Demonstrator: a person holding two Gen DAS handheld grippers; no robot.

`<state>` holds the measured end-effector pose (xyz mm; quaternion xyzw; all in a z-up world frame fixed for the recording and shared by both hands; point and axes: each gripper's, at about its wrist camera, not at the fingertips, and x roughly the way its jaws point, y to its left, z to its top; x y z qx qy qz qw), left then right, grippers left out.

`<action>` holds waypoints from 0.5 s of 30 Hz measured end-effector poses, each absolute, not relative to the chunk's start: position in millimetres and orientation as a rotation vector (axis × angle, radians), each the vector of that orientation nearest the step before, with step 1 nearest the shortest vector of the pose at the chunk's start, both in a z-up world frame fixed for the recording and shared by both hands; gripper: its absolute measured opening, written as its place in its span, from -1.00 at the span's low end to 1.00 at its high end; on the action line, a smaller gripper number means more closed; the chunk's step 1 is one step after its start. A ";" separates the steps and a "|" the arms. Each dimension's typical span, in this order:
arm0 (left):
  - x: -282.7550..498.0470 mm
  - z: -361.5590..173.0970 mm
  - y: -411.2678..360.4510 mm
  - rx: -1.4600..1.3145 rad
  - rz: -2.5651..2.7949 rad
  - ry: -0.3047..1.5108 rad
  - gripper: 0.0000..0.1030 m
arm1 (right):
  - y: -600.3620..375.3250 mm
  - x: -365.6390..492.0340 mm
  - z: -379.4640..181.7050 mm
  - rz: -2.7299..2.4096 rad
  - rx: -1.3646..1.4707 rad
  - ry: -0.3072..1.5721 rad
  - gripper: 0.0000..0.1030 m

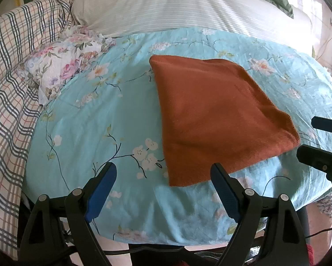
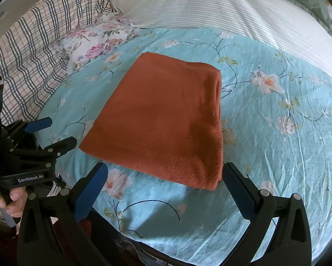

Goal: Fold small clothes

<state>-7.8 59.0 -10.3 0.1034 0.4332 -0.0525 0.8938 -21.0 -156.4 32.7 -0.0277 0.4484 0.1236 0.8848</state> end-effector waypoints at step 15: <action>-15.2 -2.6 55.6 0.212 -0.118 0.880 0.71 | -154.7 -25.4 37.9 0.260 -0.061 0.925 0.99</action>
